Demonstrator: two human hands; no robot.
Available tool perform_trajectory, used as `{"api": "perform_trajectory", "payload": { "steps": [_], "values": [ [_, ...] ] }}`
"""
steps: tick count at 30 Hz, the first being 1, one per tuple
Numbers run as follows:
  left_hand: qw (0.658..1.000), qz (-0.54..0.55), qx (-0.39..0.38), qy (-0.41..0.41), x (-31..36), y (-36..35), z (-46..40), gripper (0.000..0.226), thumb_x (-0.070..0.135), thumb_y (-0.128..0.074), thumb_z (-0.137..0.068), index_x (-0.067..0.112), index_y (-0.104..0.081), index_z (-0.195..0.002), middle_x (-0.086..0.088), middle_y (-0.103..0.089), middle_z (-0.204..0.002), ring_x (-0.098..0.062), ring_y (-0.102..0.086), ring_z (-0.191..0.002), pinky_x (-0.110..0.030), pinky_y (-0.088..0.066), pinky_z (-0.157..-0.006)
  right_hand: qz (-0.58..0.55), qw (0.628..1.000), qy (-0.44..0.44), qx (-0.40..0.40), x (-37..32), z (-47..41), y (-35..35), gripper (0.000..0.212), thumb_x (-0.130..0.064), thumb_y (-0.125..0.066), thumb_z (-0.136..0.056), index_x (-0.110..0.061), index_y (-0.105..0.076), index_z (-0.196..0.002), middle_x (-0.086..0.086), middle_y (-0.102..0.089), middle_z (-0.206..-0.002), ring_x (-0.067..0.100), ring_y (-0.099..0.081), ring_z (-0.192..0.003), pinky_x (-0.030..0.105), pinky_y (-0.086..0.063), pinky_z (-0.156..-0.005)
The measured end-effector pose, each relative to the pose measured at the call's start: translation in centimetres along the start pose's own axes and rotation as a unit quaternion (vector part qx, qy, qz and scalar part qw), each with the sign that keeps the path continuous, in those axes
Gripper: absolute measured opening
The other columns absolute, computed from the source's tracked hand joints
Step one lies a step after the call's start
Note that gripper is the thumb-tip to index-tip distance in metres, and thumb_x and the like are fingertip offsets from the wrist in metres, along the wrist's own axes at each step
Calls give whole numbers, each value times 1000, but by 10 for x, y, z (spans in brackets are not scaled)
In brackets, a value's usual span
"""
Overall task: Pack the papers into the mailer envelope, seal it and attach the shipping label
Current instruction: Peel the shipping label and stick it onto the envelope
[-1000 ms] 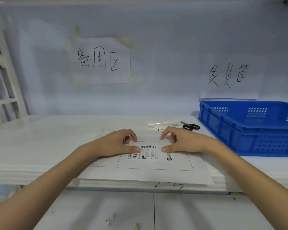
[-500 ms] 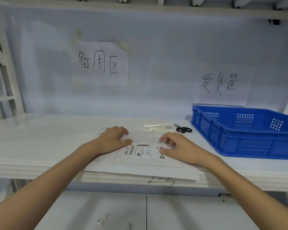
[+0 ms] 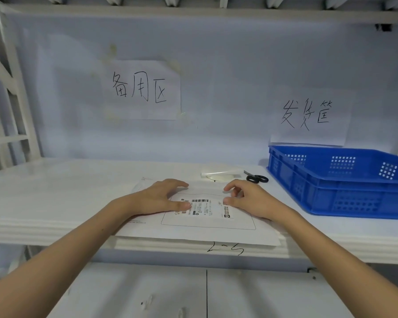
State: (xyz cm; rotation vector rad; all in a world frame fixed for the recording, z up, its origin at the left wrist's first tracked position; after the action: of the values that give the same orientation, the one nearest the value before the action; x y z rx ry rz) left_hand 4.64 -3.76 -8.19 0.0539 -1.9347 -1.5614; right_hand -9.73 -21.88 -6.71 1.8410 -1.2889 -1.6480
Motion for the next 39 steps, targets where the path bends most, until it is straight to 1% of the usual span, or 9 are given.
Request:
{"api": "perform_trajectory", "payload": {
  "steps": [4,9,17,22,27,30,33,36,39],
  "values": [
    [999,19,45,9,-4,5,0,55,51,-57,-94,31,-42,-142,8,-41,-149,-13,-41,-132,-29,-35,-106,6,999,18,35,0,2,2,16,-22,-62,-93,-18,-67,-108,-1,-60,-94,4,-51,-75,13,-40,-67],
    [997,19,81,6,-4,9,-1,54,42,-58,-96,30,-38,-145,5,-42,-148,-14,-42,-129,-30,-36,-106,11,999,20,44,0,3,3,16,-22,-62,-92,-18,-68,-107,2,-62,-96,4,-51,-75,11,-40,-67],
    [997,12,80,5,-3,8,-1,60,49,-60,-93,33,-36,-146,8,-41,-148,-15,-40,-134,-35,-36,-110,10,999,15,39,-2,5,2,26,-38,-71,-84,-23,-67,-105,-6,-57,-97,3,-51,-79,15,-41,-70],
    [999,-5,46,-10,3,4,2,77,68,-62,-80,40,-35,-146,15,-36,-152,-12,-32,-139,-37,-30,-114,30,999,18,8,-2,5,-3,36,-52,-71,-79,-32,-63,-109,-6,-53,-108,2,-52,-95,21,-43,-86],
    [999,-26,14,-19,2,-1,0,95,89,-54,-64,46,-32,-146,18,-33,-153,-11,-28,-141,-40,-28,-115,49,997,23,-55,-7,7,-12,55,-70,-68,-69,-44,-55,-116,-16,-45,-113,2,-42,-116,28,-38,-97],
    [999,-27,19,-19,1,-1,-1,86,81,-58,-71,47,-32,-146,18,-32,-152,-10,-27,-140,-37,-27,-114,52,996,22,-67,-6,7,-14,59,-74,-66,-66,-47,-53,-117,-18,-44,-112,3,-38,-119,30,-36,-100],
    [999,-18,42,-14,-1,2,-1,74,70,-61,-81,44,-35,-145,17,-35,-151,-11,-30,-139,-34,-28,-112,37,998,20,-49,-3,6,-12,52,-67,-67,-72,-44,-56,-117,-14,-47,-113,3,-43,-114,27,-38,-97],
    [998,-9,65,-9,-2,8,0,72,72,-57,-79,41,-39,-142,14,-40,-149,-13,-36,-137,-33,-30,-112,16,999,28,-8,-2,6,-5,35,-50,-67,-84,-35,-60,-115,-8,-53,-109,2,-50,-96,19,-40,-84],
    [997,-18,78,-20,2,11,4,51,50,-58,-93,39,-42,-140,12,-43,-146,-13,-40,-135,-28,-31,-109,4,999,33,8,-1,7,-2,21,-35,-64,-90,-31,-62,-111,-7,-56,-102,2,-50,-83,17,-41,-77]
  ]
}}
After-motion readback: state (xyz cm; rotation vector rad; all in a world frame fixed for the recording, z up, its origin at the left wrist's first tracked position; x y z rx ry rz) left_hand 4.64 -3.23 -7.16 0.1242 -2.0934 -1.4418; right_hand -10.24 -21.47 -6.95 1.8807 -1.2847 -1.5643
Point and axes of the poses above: each hand's wrist, its own z-axis away from the middle knuckle, its own y-axis out of the back of the hand, x = y × z, the point moved 8 cm from there along -z, towards the middle knuckle
